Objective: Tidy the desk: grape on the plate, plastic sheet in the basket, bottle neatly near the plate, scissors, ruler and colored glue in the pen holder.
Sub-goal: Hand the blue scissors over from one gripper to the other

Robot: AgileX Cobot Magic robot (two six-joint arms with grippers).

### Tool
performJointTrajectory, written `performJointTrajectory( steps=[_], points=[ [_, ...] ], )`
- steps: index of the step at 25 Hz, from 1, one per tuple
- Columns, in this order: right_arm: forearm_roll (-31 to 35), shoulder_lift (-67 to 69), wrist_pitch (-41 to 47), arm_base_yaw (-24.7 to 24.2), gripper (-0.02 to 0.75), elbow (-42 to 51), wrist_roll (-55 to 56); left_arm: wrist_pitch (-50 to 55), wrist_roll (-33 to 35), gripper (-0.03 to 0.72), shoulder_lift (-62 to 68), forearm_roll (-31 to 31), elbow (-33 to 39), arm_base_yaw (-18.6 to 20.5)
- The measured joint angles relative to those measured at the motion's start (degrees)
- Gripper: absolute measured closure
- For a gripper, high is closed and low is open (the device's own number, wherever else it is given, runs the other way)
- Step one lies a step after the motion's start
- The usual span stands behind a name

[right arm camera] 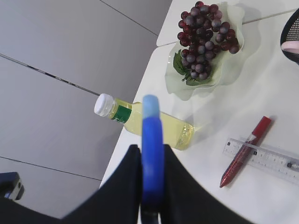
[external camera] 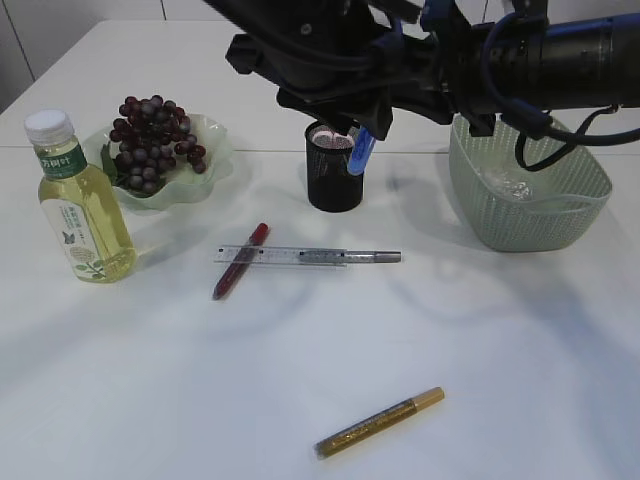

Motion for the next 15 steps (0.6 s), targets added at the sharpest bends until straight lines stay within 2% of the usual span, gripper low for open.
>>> performJointTrajectory(
  steps=[4,10,15],
  points=[
    [0.0,0.1,-0.6,0.0,0.639,0.0,-0.6,3.2,0.0,0.438,-0.3,-0.5,-0.7,0.4],
    [-0.1,0.1,-1.7,0.0,0.639,0.0,-2.1,11.4,0.4,0.438,-0.3,-1.0,-6.3,0.6],
    [-5.9,0.2,-3.5,0.0,0.639,-0.8,-2.5,17.3,2.8,0.438,-0.3,-1.1,-10.9,0.6]
  ],
)
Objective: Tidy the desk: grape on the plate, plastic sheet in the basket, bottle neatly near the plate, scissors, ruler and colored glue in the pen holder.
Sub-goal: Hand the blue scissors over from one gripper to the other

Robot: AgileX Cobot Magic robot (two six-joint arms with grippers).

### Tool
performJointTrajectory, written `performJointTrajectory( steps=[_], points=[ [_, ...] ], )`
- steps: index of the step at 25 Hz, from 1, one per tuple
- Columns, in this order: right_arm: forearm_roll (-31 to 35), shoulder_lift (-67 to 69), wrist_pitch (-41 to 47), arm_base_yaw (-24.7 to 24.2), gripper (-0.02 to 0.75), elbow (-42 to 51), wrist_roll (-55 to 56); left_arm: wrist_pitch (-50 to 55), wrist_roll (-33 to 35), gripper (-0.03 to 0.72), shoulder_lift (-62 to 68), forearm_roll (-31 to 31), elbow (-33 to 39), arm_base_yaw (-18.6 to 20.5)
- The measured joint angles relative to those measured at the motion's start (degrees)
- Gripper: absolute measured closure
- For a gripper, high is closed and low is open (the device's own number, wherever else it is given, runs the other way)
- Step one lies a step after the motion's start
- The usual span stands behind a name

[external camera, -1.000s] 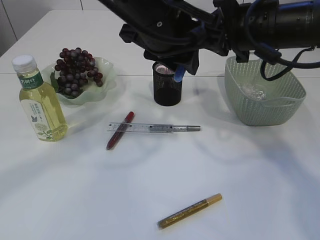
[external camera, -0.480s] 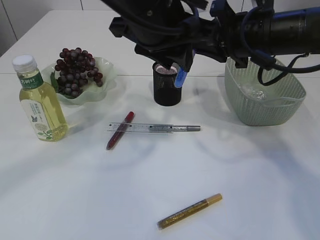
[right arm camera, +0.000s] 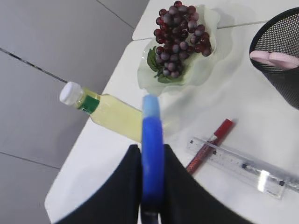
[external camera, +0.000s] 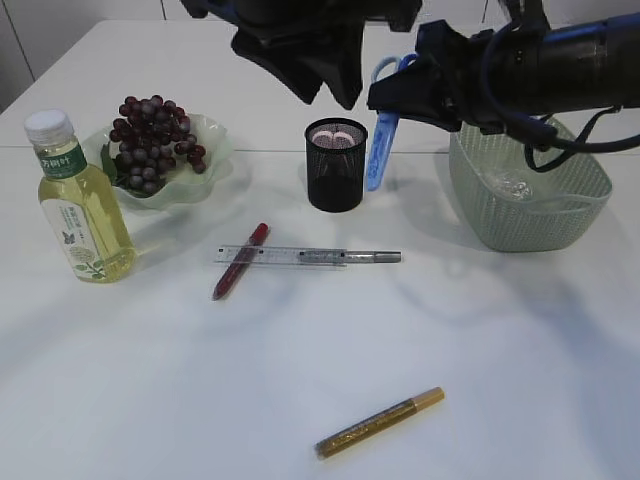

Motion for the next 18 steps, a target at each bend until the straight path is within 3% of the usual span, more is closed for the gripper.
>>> performJointTrajectory(
  steps=[5,11,18],
  points=[
    [-13.3,0.0,-0.1,0.0,0.639,-4.3,4.4,0.7,3.6,0.442,-0.7,-3.3,-0.3,0.0],
    [-37.9,0.0,-0.5,0.0,0.639,-11.1,18.6,0.8,5.7,0.446,-0.9,-3.3,-0.3,0.0],
    [-56.0,0.8,-1.0,0.0,0.639,-19.0,29.4,0.8,8.5,0.446,-1.0,-1.0,-0.3,0.0]
  ],
)
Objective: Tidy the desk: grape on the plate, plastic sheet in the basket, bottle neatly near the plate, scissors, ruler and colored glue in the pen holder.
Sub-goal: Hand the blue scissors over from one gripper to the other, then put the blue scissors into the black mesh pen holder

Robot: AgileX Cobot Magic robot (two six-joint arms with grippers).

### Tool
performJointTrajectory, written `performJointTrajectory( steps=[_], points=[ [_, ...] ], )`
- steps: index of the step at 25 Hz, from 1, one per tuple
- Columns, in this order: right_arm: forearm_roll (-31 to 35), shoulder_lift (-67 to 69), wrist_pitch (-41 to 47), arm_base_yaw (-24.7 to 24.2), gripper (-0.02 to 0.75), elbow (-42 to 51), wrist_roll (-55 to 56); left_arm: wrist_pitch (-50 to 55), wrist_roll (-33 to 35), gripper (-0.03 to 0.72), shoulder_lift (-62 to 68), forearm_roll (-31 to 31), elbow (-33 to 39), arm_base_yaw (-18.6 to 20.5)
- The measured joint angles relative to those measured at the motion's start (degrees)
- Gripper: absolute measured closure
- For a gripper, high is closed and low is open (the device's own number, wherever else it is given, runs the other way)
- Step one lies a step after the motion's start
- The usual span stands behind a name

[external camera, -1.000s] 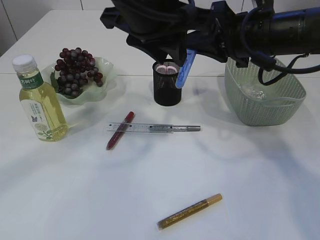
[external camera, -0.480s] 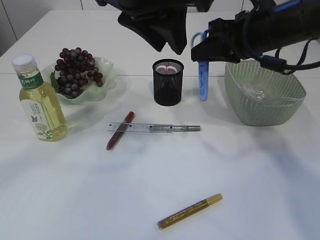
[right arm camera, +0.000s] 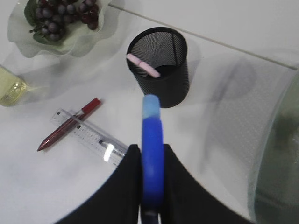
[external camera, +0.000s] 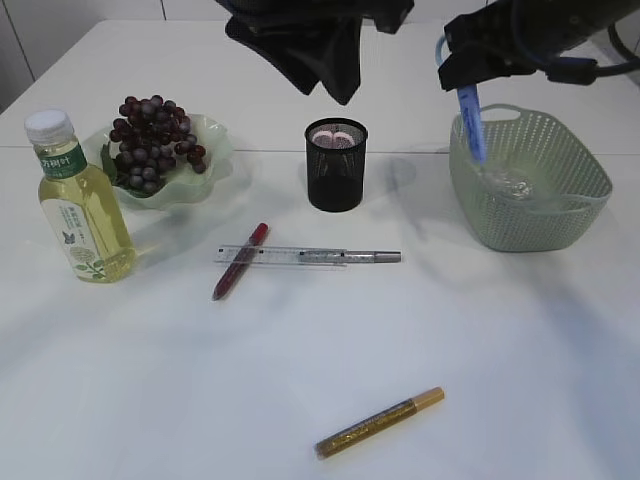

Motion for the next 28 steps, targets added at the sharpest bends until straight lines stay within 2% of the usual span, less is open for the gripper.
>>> performJointTrajectory(
  steps=[6,11,16,20,28],
  points=[
    [-3.7,3.3,1.1,0.7,0.639,-8.4,4.7,0.1,0.2,0.446,0.0,4.0,0.0,0.0],
    [-4.9,8.0,-3.5,4.8,0.639,-15.6,4.9,0.1,0.4,0.446,0.0,8.2,0.0,0.0],
    [-5.0,13.6,-14.7,8.8,0.639,-17.5,2.9,0.1,0.4,0.446,0.0,13.7,0.0,0.0],
    [-3.5,17.6,-24.7,10.0,0.639,-17.5,2.4,0.1,0.4,0.447,0.0,17.1,0.0,0.0],
    [-1.0,23.6,-39.7,10.7,0.639,-17.5,2.3,0.1,0.5,0.449,0.0,19.0,0.0,0.0]
  ],
)
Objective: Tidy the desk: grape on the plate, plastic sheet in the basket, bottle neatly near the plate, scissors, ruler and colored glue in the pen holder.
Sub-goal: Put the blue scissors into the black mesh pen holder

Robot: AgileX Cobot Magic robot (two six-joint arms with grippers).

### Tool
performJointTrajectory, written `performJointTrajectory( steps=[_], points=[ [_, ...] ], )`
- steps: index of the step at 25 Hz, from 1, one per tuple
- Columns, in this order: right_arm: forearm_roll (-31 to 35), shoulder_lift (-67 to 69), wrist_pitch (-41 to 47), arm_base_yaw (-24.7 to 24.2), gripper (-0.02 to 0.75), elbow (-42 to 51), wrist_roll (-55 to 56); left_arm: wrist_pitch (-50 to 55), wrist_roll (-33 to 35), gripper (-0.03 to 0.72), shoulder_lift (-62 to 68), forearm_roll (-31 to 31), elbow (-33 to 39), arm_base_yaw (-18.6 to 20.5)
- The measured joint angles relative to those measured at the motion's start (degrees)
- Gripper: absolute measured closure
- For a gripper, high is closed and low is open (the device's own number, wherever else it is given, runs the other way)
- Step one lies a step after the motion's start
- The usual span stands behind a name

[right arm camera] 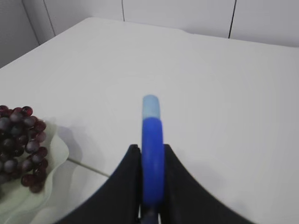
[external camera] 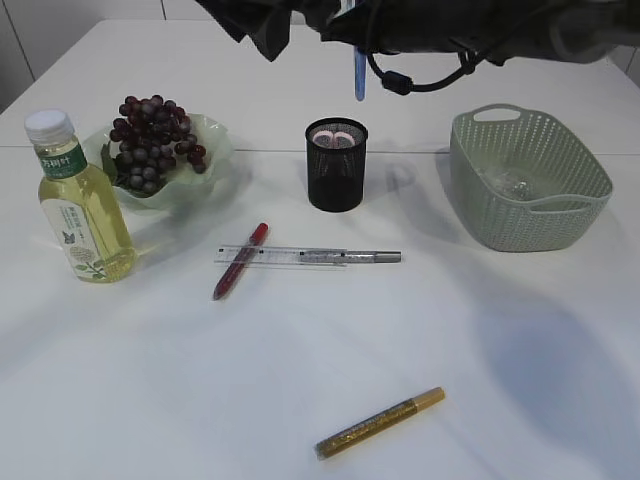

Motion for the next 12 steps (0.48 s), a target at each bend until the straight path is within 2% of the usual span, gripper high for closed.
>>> performJointTrajectory(
  steps=[3,12],
  points=[
    [0.1,1.7,-4.0,0.4,0.639,-0.5,-0.1,0.0,0.0,0.449,0.0,0.2,0.0,0.0],
    [0.5,7.7,-5.3,0.5,0.639,-6.2,-0.1,-0.2,0.0,0.449,0.0,0.3,0.0,0.0]
  ],
)
